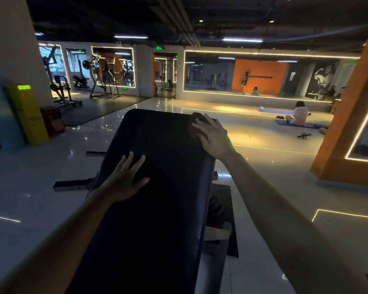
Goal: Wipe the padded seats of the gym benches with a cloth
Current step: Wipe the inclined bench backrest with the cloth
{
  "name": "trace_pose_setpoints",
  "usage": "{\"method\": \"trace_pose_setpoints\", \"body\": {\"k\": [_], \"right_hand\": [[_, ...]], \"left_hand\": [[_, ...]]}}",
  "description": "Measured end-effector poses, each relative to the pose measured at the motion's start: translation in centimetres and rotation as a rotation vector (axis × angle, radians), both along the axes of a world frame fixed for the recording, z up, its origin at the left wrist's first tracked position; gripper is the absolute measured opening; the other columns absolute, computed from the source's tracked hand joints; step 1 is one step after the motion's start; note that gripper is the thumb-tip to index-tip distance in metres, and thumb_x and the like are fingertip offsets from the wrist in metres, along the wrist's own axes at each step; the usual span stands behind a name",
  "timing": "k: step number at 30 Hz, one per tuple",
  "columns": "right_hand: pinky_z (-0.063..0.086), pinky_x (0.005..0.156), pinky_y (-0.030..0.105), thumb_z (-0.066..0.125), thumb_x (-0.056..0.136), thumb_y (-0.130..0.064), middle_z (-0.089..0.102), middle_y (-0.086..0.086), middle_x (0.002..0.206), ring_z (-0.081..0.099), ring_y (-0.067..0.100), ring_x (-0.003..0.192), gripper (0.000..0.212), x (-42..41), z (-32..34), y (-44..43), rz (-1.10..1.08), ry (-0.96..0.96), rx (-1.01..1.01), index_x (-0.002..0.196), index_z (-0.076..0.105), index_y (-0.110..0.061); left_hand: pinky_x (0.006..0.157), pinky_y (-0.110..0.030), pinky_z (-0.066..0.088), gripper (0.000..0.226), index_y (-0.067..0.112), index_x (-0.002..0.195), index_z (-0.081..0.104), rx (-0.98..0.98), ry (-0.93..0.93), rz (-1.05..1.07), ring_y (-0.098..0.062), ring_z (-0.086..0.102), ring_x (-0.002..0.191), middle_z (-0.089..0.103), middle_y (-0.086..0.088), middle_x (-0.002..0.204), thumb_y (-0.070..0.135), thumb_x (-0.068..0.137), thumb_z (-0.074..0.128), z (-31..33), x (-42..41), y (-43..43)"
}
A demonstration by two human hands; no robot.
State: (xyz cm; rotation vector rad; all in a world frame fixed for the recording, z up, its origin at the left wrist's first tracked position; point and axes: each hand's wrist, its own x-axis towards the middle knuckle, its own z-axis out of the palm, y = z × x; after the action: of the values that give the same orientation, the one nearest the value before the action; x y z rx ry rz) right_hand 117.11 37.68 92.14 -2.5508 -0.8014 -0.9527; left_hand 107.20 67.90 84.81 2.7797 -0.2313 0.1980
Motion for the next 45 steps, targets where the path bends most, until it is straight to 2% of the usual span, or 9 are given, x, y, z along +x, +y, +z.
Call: {"method": "trace_pose_setpoints", "body": {"k": [6, 10, 21, 23, 26, 29, 32, 39, 45], "right_hand": [[0.013, 0.115, 0.017, 0.046, 0.092, -0.027, 0.063, 0.002, 0.134, 0.05, 0.017, 0.133, 0.041, -5.3, -5.1, 1.0, 0.19, 0.052, -0.011, 0.123, 0.068, -0.014], [0.027, 0.115, 0.03, 0.05, 0.092, -0.026, 0.063, 0.0, 0.133, 0.051, 0.014, 0.132, 0.037, -9.7, -8.8, 1.3, 0.287, 0.075, 0.023, 0.122, 0.069, -0.015], [0.024, 0.12, 0.036, 0.051, 0.09, -0.02, 0.056, -0.004, 0.142, 0.044, 0.014, 0.138, 0.043, -13.5, -12.6, 0.1, 0.441, 0.08, -0.231, 0.131, 0.063, -0.019], [0.027, 0.118, 0.039, 0.047, 0.085, -0.017, 0.053, -0.003, 0.144, 0.046, 0.018, 0.135, 0.05, -11.2, -10.0, -0.7, 0.348, 0.094, -0.127, 0.134, 0.06, -0.017], [0.015, 0.12, 0.021, 0.043, 0.086, -0.014, 0.054, 0.011, 0.142, 0.046, 0.025, 0.133, 0.049, -6.6, -5.1, -2.5, 0.195, 0.06, 0.073, 0.131, 0.062, -0.008], [0.018, 0.12, 0.03, 0.05, 0.091, -0.001, 0.049, 0.012, 0.147, 0.037, 0.029, 0.142, 0.045, -2.9, -1.6, -3.8, 0.057, 0.021, 0.091, 0.135, 0.058, -0.006], [0.019, 0.116, 0.026, 0.052, 0.09, 0.005, 0.05, 0.011, 0.146, 0.036, 0.028, 0.143, 0.045, -1.3, -0.3, -3.9, -0.008, 0.005, 0.172, 0.134, 0.059, -0.006], [0.019, 0.118, 0.017, 0.051, 0.084, -0.003, 0.065, 0.006, 0.129, 0.049, 0.015, 0.129, 0.039, -6.5, -6.7, -1.5, 0.186, 0.02, 0.185, 0.118, 0.07, -0.007], [0.025, 0.119, 0.031, 0.048, 0.088, -0.014, 0.065, 0.0, 0.129, 0.049, 0.011, 0.13, 0.036, -11.5, -12.0, -0.6, 0.3, 0.094, 0.214, 0.116, 0.07, -0.011]], "left_hand": [[0.122, -0.047, 0.006, 0.084, 0.033, 0.155, -0.004, -0.01, -0.031, 0.024, -0.027, -0.018, 0.149, -0.017, -0.006, 0.163, 0.052, 0.094, 0.05, -0.7, 0.4, 0.2], [0.121, -0.047, 0.007, 0.084, 0.031, 0.156, -0.001, -0.038, -0.015, 0.023, -0.027, -0.016, 0.149, -0.015, -0.006, 0.163, 0.048, 0.095, 0.053, -0.2, -0.1, -0.3], [0.119, -0.052, 0.019, 0.073, 0.033, 0.157, 0.007, -0.006, 0.027, 0.12, -0.043, 0.0, 0.148, -0.003, -0.013, 0.164, 0.039, 0.099, 0.052, 1.3, -1.7, -3.5], [0.119, -0.052, 0.02, 0.072, 0.034, 0.156, 0.007, 0.001, 0.029, 0.111, -0.043, 0.001, 0.148, -0.002, -0.013, 0.164, 0.039, 0.099, 0.051, 1.4, -1.8, -3.4], [0.118, -0.052, 0.023, 0.071, 0.036, 0.156, 0.003, 0.02, 0.046, 0.104, -0.04, -0.001, 0.149, -0.006, -0.009, 0.164, 0.04, 0.101, 0.047, 1.5, -2.0, -3.3], [0.118, -0.053, 0.023, 0.07, 0.039, 0.155, -0.002, 0.017, 0.075, 0.104, -0.036, -0.008, 0.149, -0.012, -0.005, 0.164, 0.042, 0.101, 0.042, 1.3, -2.0, -3.3], [0.118, -0.053, 0.023, 0.07, 0.037, 0.155, -0.005, 0.017, 0.069, 0.093, -0.035, -0.009, 0.149, -0.013, -0.006, 0.164, 0.042, 0.102, 0.041, 1.3, -2.1, -3.1], [0.118, -0.052, 0.023, 0.071, 0.037, 0.155, 0.0, 0.026, 0.035, 0.093, -0.038, -0.004, 0.149, -0.009, -0.007, 0.164, 0.043, 0.1, 0.045, 1.1, -1.8, -2.9], [0.119, -0.05, 0.019, 0.072, 0.036, 0.155, 0.003, 0.008, 0.043, 0.095, -0.038, -0.003, 0.149, -0.007, -0.008, 0.164, 0.042, 0.1, 0.048, 1.4, -1.9, -3.1]]}}
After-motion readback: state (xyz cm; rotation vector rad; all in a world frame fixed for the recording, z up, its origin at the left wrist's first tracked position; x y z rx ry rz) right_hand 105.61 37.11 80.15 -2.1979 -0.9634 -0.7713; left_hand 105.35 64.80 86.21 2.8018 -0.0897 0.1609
